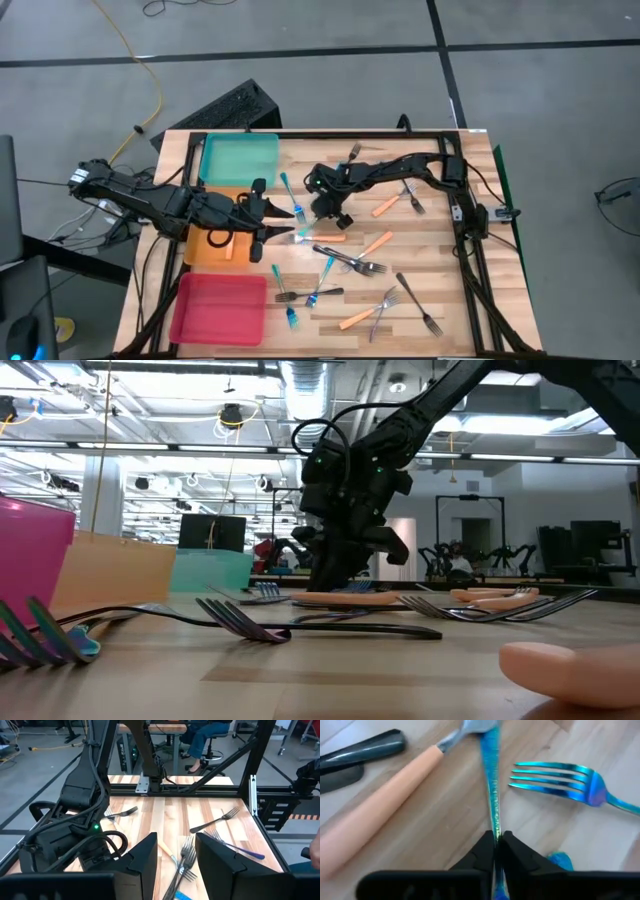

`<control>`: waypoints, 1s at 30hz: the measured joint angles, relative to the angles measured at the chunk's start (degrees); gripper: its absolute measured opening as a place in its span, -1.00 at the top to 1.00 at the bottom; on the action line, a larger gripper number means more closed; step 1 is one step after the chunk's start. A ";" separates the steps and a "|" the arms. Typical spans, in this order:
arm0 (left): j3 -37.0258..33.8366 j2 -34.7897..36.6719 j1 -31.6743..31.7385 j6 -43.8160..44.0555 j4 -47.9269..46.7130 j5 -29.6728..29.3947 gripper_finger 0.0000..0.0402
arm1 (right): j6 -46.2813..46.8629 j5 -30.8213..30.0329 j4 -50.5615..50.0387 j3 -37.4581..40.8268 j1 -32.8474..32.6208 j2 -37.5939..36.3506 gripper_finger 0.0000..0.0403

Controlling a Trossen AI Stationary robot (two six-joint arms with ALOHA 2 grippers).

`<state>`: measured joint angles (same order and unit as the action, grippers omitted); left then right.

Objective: Sort silverware by color (type)
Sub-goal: Put the blue fork into the pink bin

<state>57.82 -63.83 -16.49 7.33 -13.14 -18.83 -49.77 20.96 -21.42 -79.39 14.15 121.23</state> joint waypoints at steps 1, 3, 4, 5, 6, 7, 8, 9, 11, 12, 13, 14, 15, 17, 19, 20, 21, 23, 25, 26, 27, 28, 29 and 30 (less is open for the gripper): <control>0.00 0.00 0.00 0.13 0.01 0.00 0.41 | 0.49 -0.05 -0.24 -0.01 0.01 0.00 0.81; 0.00 0.00 0.00 0.43 0.01 0.00 0.41 | 1.59 -0.05 -0.76 -0.01 0.04 -0.04 0.87; 0.00 0.00 0.00 0.72 0.00 0.00 0.41 | 2.08 -0.05 -0.97 -0.01 0.03 -0.07 0.87; 0.00 0.00 0.00 0.96 0.01 0.00 0.41 | 2.68 -0.05 -1.05 -0.01 0.01 -0.07 0.87; 0.00 0.00 0.00 1.29 0.01 -0.01 0.41 | 3.33 -0.05 -1.06 -0.01 -0.09 -0.07 0.87; 0.00 0.00 0.00 1.41 0.01 -0.02 0.41 | 3.88 -0.05 -1.11 -0.01 -0.17 -0.22 0.87; 0.00 0.01 0.00 1.47 0.01 -0.02 0.41 | 4.67 -0.19 -1.24 0.00 -0.17 -0.42 0.87; 0.00 0.00 0.00 1.48 -0.01 -0.06 0.41 | 5.46 -0.29 -1.26 0.01 -0.13 -0.57 0.87; 0.00 0.00 0.00 1.42 0.01 -1.02 0.41 | 7.07 -0.34 -1.52 0.08 -0.15 -1.23 0.87; 0.00 0.00 0.00 1.41 0.01 -1.65 0.41 | 7.82 -0.53 -1.97 0.15 -0.14 -1.75 0.87; 0.01 0.00 0.00 1.42 0.01 -2.22 0.41 | 8.26 -0.51 -2.22 0.19 0.04 -2.23 0.87; 0.02 0.00 0.00 1.40 0.01 -2.78 0.41 | 8.55 -0.53 -2.18 0.19 0.25 -2.88 0.87; 0.02 0.00 0.00 1.40 0.01 -3.12 0.41 | 9.08 -0.55 -2.19 0.19 0.45 -3.85 0.87; 0.02 0.02 0.00 1.38 0.05 -3.37 0.41 | 9.70 -0.53 -2.02 0.19 1.01 -5.87 0.87; 0.02 0.01 0.00 1.37 0.03 -3.97 0.41 | 10.26 -0.63 -2.31 0.13 1.67 -8.17 0.87; 0.02 0.00 0.00 1.38 0.03 -4.33 0.41 | 10.67 -1.08 -2.86 0.15 2.02 -9.18 0.87; 0.02 0.01 0.00 1.35 0.03 -4.57 0.41 | 10.85 -2.05 -2.79 0.17 2.33 -10.16 0.87; 0.02 0.00 0.00 0.82 0.04 -5.06 0.41 | 10.97 -3.94 -3.30 0.13 3.03 -12.35 0.87; 0.02 0.00 0.00 0.72 0.16 -5.78 0.41 | 11.45 -6.10 -4.12 0.14 3.60 -14.44 0.87; 0.02 0.00 0.00 0.70 0.21 -6.23 0.41 | 12.09 -6.97 -3.69 0.07 3.87 -15.30 0.87; 0.02 0.00 0.00 0.68 0.21 -6.75 0.41 | 12.79 -7.47 -3.84 0.06 4.25 -16.27 0.87; 0.02 0.01 0.00 0.68 0.25 -7.29 0.41 | 13.61 -7.58 -4.52 0.11 4.60 -17.06 0.87; 0.02 0.01 0.00 0.68 0.38 -7.81 0.41 | 14.66 -7.61 -4.49 0.12 4.93 -17.69 0.87; 0.02 0.01 0.00 0.68 0.61 -8.47 0.41 | 16.01 -7.61 -3.78 0.12 5.24 -18.37 0.87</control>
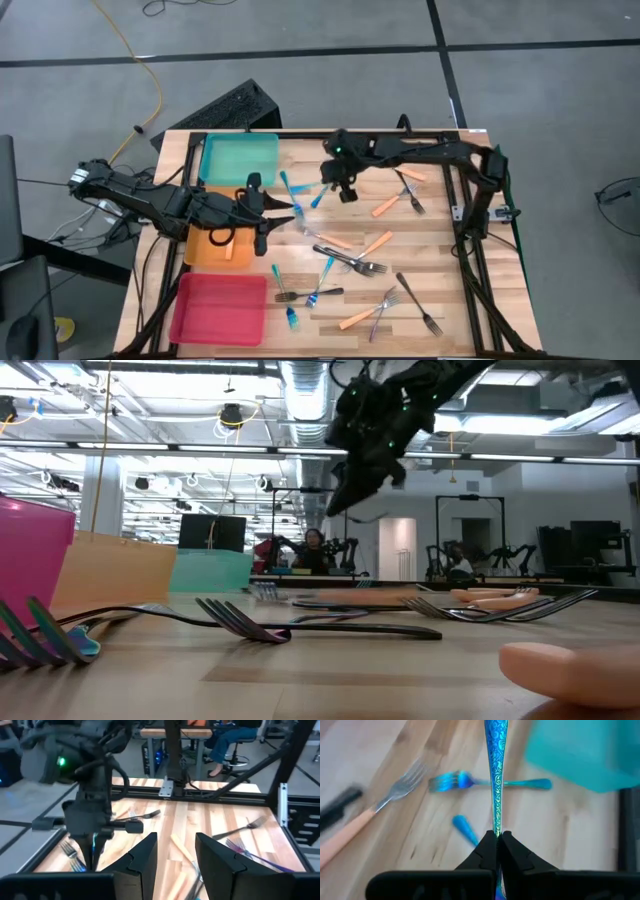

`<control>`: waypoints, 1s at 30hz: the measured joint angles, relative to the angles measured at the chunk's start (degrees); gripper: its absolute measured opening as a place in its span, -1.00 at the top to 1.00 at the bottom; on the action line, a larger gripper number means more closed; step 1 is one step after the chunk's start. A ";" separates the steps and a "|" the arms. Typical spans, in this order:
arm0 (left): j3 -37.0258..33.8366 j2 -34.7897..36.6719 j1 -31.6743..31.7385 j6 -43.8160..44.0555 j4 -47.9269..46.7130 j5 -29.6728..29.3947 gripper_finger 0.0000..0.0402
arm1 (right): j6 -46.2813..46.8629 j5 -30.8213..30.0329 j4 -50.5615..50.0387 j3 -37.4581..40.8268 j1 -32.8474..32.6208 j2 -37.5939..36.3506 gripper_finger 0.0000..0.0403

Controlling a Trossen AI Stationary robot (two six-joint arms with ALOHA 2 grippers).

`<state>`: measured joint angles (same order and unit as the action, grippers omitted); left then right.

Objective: Sort silverware by color (type)
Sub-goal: Put the blue fork into the pink bin

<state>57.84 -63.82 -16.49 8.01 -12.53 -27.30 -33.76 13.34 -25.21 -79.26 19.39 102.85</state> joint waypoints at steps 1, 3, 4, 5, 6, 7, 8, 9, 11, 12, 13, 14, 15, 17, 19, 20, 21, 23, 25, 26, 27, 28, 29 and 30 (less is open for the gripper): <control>0.00 0.00 0.00 -0.05 0.33 -0.54 0.41 | 1.62 -0.01 0.14 0.00 0.31 -0.77 0.86; 0.00 -0.01 0.02 -0.82 1.46 -1.08 0.41 | 5.43 0.00 0.46 0.00 1.01 -2.40 0.84; -0.03 -0.01 0.00 -1.61 2.75 -1.53 0.41 | 7.11 0.02 1.21 0.00 1.40 -3.31 0.83; -0.46 -0.01 -0.08 -2.61 5.41 -1.70 0.41 | 8.67 0.02 1.75 0.00 1.78 -4.27 0.83; -1.45 0.29 -0.13 -3.98 9.21 -1.59 0.41 | 9.87 0.02 2.31 0.00 2.19 -5.13 0.83; -2.84 0.72 -0.13 -5.30 12.90 -1.26 0.41 | 10.97 0.03 3.29 0.00 2.55 -5.90 0.83; -4.34 1.14 -0.11 -6.37 16.36 -0.73 0.41 | 11.80 0.01 3.92 -0.02 2.90 -6.75 0.84; -6.01 1.56 0.10 -7.14 19.93 -0.14 0.41 | 12.52 -0.01 4.03 -0.02 3.28 -7.59 0.84; -10.11 2.69 0.62 -7.54 25.87 0.32 0.41 | 14.00 0.00 5.11 -0.02 3.86 -9.20 0.84; -12.30 3.30 0.94 -7.51 28.92 0.34 0.41 | 14.72 0.00 5.77 -0.02 4.13 -10.08 0.84; -14.60 3.80 1.28 -7.54 32.68 0.34 0.41 | 15.50 0.00 5.70 -0.02 4.37 -11.01 0.84; -17.18 4.32 1.88 -7.56 37.43 0.30 0.41 | 16.02 0.01 6.05 -0.02 4.52 -11.84 0.84; -19.71 4.62 2.42 -7.58 42.60 0.46 0.41 | 16.44 0.02 7.16 -0.02 4.53 -12.50 0.83; -25.07 4.73 3.72 -7.50 54.43 1.90 0.41 | 17.48 0.04 8.76 -0.02 4.50 -13.91 0.83; -30.04 4.65 5.19 -6.76 64.59 2.99 0.41 | 18.13 0.16 11.29 -0.02 3.97 -15.04 0.84; -32.10 4.48 5.93 -5.92 69.15 3.21 0.41 | 18.59 0.24 12.36 -0.02 3.59 -15.68 0.83; -33.89 4.29 6.83 -5.19 72.84 3.39 0.41 | 19.02 0.55 13.46 -0.02 3.02 -16.08 0.83; -36.65 4.16 8.42 -3.52 77.23 3.78 0.41 | 20.08 2.21 17.22 -0.10 1.48 -16.22 0.83; -37.57 3.93 9.38 -2.06 78.37 4.18 0.41 | 20.71 3.22 19.49 -0.08 -0.13 -16.03 0.83; -37.52 3.78 9.71 -1.88 78.50 4.45 0.41 | 20.72 3.21 21.08 -0.07 -1.14 -15.59 0.83; -37.48 3.73 9.76 -1.88 78.36 4.56 0.41 | 20.77 3.22 22.86 -0.07 -2.19 -15.13 0.83; -37.47 3.73 9.77 -2.01 78.25 4.56 0.40 | 20.88 3.23 24.23 -0.07 -3.17 -14.58 0.83; -37.23 3.74 9.77 -2.39 77.72 4.35 0.39 | 20.92 3.21 25.26 -0.07 -4.19 -14.18 0.83; -36.88 3.75 9.77 -2.91 77.25 3.92 0.38 | 20.90 3.19 26.26 -0.07 -5.11 -13.68 0.83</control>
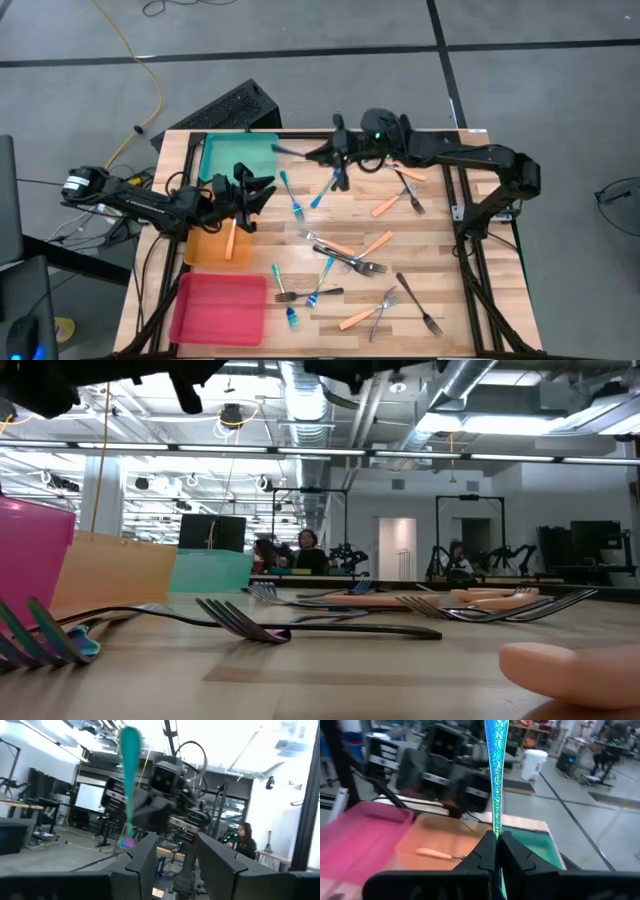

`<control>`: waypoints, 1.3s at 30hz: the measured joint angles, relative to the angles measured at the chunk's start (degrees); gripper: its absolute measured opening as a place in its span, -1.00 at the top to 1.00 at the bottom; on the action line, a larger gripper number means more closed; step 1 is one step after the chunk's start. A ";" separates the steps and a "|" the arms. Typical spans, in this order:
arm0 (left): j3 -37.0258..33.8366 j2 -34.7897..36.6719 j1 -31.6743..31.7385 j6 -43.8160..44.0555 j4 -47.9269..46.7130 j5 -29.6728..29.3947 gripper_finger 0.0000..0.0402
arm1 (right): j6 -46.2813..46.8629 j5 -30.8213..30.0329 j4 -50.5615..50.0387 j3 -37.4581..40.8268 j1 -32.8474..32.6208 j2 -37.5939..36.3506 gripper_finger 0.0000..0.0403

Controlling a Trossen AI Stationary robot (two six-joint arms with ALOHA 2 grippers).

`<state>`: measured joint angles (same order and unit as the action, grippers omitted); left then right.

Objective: Sort silverware by color (type)
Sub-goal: Put the blue fork into the pink bin

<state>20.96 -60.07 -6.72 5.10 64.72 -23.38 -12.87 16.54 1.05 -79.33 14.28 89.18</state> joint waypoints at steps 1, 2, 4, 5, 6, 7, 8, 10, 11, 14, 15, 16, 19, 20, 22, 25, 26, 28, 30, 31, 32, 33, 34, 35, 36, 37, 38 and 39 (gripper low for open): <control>0.13 0.00 0.00 -0.60 -0.21 -0.33 0.37 | -0.02 0.00 1.35 0.00 -1.04 0.40 0.83; 0.18 0.00 0.00 -1.07 -0.30 -0.72 0.35 | -0.02 -0.02 2.65 0.00 -1.95 0.79 0.82; 0.70 -0.02 0.00 -1.74 -0.46 -0.89 0.31 | -0.04 0.00 5.43 0.00 -3.38 1.42 0.83; 0.90 -0.02 0.00 -2.08 -0.53 -0.88 0.29 | -0.04 0.06 6.64 0.00 -4.05 1.91 0.83; 1.08 0.00 0.00 -2.11 -0.80 -0.91 0.27 | -0.03 0.06 7.92 0.00 -4.62 2.39 0.83; 1.17 -0.02 0.00 -2.16 -0.90 -0.89 0.25 | -0.02 0.04 8.73 0.00 -5.04 2.91 0.83; 1.25 -0.02 0.00 -2.26 -1.13 -1.11 0.23 | -0.02 0.04 9.13 0.00 -5.34 3.31 0.83; 1.65 -0.02 0.00 -2.29 -1.12 -0.91 0.21 | 0.14 0.00 10.97 0.00 -5.81 4.54 0.82; 1.83 -0.02 0.00 -2.31 -1.09 -0.88 0.20 | 0.74 0.00 11.76 0.00 -5.92 4.91 0.82; 2.23 -0.02 0.00 -2.37 -1.47 -0.58 0.19 | 1.17 -0.05 12.23 0.04 -5.90 4.99 0.82; 2.24 -0.02 0.00 -2.49 -1.58 -0.42 0.19 | 1.01 -0.05 12.57 0.04 -5.90 5.01 0.82; 2.24 -0.02 0.00 -2.49 -1.79 -0.44 0.19 | 1.02 -0.05 13.48 0.01 -5.92 5.49 0.82; 2.24 -0.02 0.02 -2.49 -2.35 -0.92 0.19 | 2.07 -0.10 14.66 0.10 -5.96 5.93 0.82; 2.24 -0.03 0.04 -2.49 -2.31 -0.64 0.19 | 2.20 -0.11 15.44 0.11 -5.96 5.96 0.82; 2.24 -0.02 0.04 -2.49 -2.30 -0.18 0.19 | 2.21 -0.09 16.50 0.04 -5.96 5.73 0.82; 2.24 -0.03 0.01 -3.39 -2.31 -1.11 0.19 | 2.34 -0.11 16.44 -0.02 -5.99 5.69 0.82; 2.24 -0.02 0.09 -3.80 -2.26 -1.31 0.19 | 2.34 -0.11 16.26 0.00 -6.05 5.79 0.82; 2.46 -0.03 0.41 -4.14 -2.04 -0.87 0.19 | 2.34 -0.11 16.18 0.00 -6.12 5.85 0.82; 3.38 -0.04 0.64 -4.40 -2.12 0.38 0.19 | 2.34 -0.10 16.53 0.00 -6.12 5.79 0.82; 3.96 -0.02 0.73 -4.62 -2.61 0.87 0.19 | 2.34 -0.09 16.53 0.00 -6.16 5.74 0.82; 4.58 -0.02 0.77 -5.02 -3.53 1.31 0.19 | 2.34 -0.09 16.50 0.00 -6.19 5.74 0.82; 5.20 -0.02 0.81 -5.46 -4.72 1.50 0.19 | 2.32 -0.09 16.32 0.00 -6.31 5.76 0.82; 5.70 -0.05 0.81 -5.86 -5.80 1.56 0.19 | 2.18 -0.09 16.25 0.00 -6.44 5.76 0.82; 6.13 -0.11 0.81 -6.16 -6.21 1.62 0.19 | 2.08 -0.11 16.29 0.00 -6.42 5.78 0.82; 6.61 -0.11 0.83 -6.60 -6.33 1.64 0.19 | 2.01 -0.09 16.38 0.00 -6.47 5.78 0.82; 7.06 -0.15 0.83 -7.19 -6.22 1.75 0.19 | 2.04 -0.08 16.63 0.00 -6.49 5.78 0.82; 7.53 -0.61 0.83 -7.63 -5.76 2.08 0.19 | 2.04 -0.07 16.73 0.00 -6.47 5.78 0.82; 8.03 -1.01 0.83 -8.11 -5.56 2.18 0.19 | 2.04 -0.07 16.71 0.00 -6.47 5.78 0.82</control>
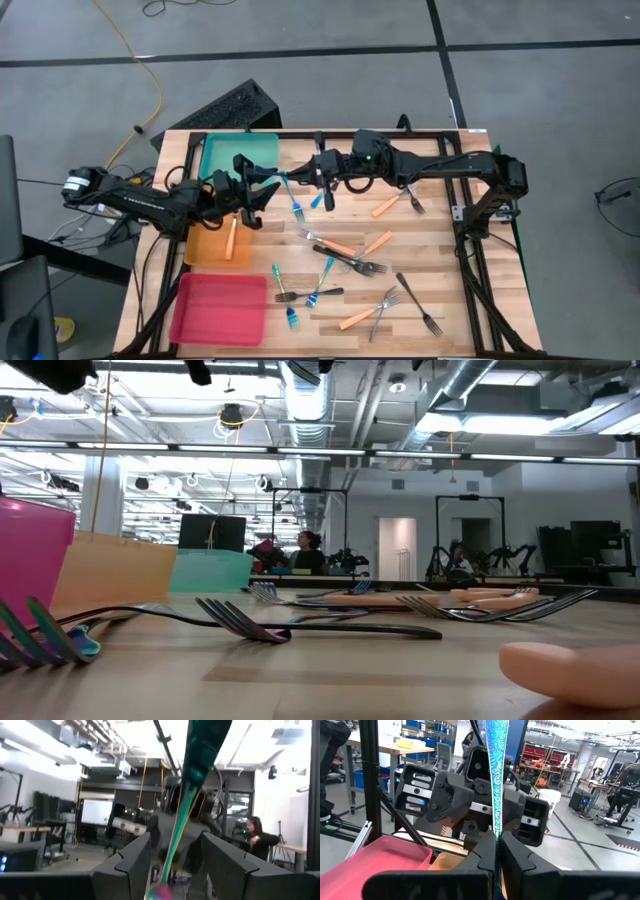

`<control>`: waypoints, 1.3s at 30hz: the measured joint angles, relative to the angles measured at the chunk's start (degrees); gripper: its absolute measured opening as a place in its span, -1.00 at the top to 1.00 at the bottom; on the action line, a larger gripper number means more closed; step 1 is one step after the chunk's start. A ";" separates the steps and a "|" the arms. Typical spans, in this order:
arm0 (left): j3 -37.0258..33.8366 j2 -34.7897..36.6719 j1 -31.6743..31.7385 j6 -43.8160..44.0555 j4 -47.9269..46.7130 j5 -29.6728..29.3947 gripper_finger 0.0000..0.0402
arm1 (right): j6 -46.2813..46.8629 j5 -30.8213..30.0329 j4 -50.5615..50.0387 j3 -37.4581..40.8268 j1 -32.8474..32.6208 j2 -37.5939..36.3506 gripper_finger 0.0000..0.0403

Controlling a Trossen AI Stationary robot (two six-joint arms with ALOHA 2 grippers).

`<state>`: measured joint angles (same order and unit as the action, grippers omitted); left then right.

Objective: Sort silverware by color (type)
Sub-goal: Put the blue fork into the pink bin

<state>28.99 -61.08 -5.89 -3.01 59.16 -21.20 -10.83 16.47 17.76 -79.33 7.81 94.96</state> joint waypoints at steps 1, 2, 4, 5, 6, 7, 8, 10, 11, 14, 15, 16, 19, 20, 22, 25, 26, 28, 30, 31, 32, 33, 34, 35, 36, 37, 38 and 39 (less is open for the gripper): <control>0.36 -0.48 0.00 -0.40 -0.24 0.07 0.19 | -0.01 0.00 0.00 0.00 0.00 0.00 0.82; 0.90 -1.25 0.00 -0.58 -0.42 0.34 0.19 | 0.00 0.04 -0.02 0.00 0.00 0.00 0.82; 1.97 -2.97 0.00 -1.03 -0.29 0.66 0.19 | -0.01 0.07 -0.04 0.00 0.00 0.00 0.82; 2.32 -3.80 0.00 -1.23 -0.26 0.55 0.19 | -0.01 0.09 -0.08 0.00 -0.05 0.00 0.82; 2.62 -4.61 0.00 -1.54 -0.01 0.19 0.19 | -0.04 0.13 -0.58 0.00 -0.12 -0.03 0.82; 3.07 -5.44 0.00 -1.82 0.38 0.04 0.19 | -0.11 0.11 -0.79 0.00 -0.22 -0.04 0.82; 3.34 -5.99 0.00 -2.12 0.93 -0.03 0.19 | -0.13 0.10 -0.82 0.00 -0.24 -0.04 0.82; 3.37 -7.11 0.00 -2.40 2.27 -0.09 0.19 | -0.13 0.11 -1.22 0.02 -0.25 -0.04 0.82; 3.35 -7.43 0.00 -2.53 2.63 -0.15 0.19 | -0.13 0.11 -1.36 0.03 -0.28 -0.04 0.82; 3.35 -7.36 0.00 -3.07 2.54 -0.10 0.19 | -0.15 0.11 -1.64 0.07 -0.28 -0.04 0.82; 3.33 -7.36 0.00 -3.51 2.49 -0.10 0.19 | -0.15 0.12 -1.88 0.07 -0.28 -0.04 0.82; 3.29 -7.34 0.00 -3.89 2.36 -0.10 0.19 | -0.15 0.13 -2.11 0.07 -0.28 -0.04 0.82; 3.26 -7.17 0.00 -5.25 2.05 -0.08 0.21 | -0.15 0.12 -2.22 0.07 -0.28 -0.04 0.82; 3.26 -7.17 0.00 -5.64 1.98 -0.09 0.23 | -0.15 0.13 -2.32 0.07 -0.28 -0.04 0.82; 3.26 -7.17 0.00 -6.30 1.99 -0.09 0.31 | -0.15 0.13 -2.28 0.07 -0.31 -0.04 0.82; 3.26 -7.17 0.00 -7.43 2.00 -0.14 0.47 | -0.15 0.18 -2.29 0.07 -0.31 -0.04 0.82; 3.24 -7.17 0.00 -7.83 2.00 -0.19 0.54 | -0.14 0.23 -2.29 0.07 -0.31 -0.04 0.82; 3.24 -7.16 0.00 -8.44 2.06 -0.33 0.68 | -0.15 0.37 -2.29 0.07 -0.33 -0.04 0.82; 3.22 -6.94 0.00 -9.03 2.05 -0.34 0.84 | -0.15 0.46 -2.27 0.07 -0.33 -0.04 0.82; 3.22 -6.79 0.00 -9.22 2.00 -0.32 0.91 | -0.23 0.55 -2.23 0.07 -0.34 -0.04 0.82; 3.21 -6.73 0.00 -9.26 2.00 -0.30 0.95 | -0.19 0.54 -2.14 0.07 -0.35 -0.04 0.82; 3.20 -6.73 0.00 -9.19 2.00 -0.32 0.95 | -0.15 0.55 -2.16 0.07 -0.33 -0.04 0.82; 3.20 -6.73 0.00 -9.17 2.00 -0.36 0.96 | -0.15 0.55 -2.18 0.07 -0.33 -0.04 0.82; 3.20 -6.73 0.00 -9.15 2.00 -0.38 0.97 | -0.15 0.53 -2.16 0.07 -0.33 -0.04 0.82; 3.20 -6.73 0.00 -9.05 2.00 -0.44 0.97 | -0.13 0.52 -2.18 0.07 -0.33 -0.04 0.82; 3.20 -6.73 0.00 -8.89 2.00 -0.56 0.97 | -0.11 0.50 -2.19 0.07 -0.33 -0.04 0.81; 3.20 -6.73 0.00 -8.75 2.00 -0.79 0.97 | -0.04 0.48 -2.19 0.07 -0.33 -0.04 0.80; 3.20 -6.73 0.00 -8.71 1.98 -1.03 0.98 | 0.25 0.37 -2.21 0.07 -0.33 -0.04 0.79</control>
<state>32.18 -67.81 -5.89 -11.72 61.14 -22.22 -10.58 16.84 15.55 -79.26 7.49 94.91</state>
